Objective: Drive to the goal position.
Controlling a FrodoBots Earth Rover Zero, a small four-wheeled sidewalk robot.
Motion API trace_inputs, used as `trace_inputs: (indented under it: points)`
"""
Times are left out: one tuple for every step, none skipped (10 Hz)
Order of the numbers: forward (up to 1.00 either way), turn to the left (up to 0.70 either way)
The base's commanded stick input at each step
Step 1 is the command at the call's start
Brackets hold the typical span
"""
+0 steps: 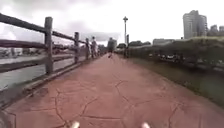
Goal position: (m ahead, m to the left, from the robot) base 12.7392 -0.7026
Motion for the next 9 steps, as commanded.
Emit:
trace_inputs:
  points:
    - [0.70, 0.00]
    - [0.70, 0.00]
    - [0.70, 0.00]
    - [0.70, 0.00]
    - [0.70, 0.00]
    - [0.70, 0.00]
    - [0.70, 0.00]
    - [0.70, 0.00]
    - [0.70, 0.00]
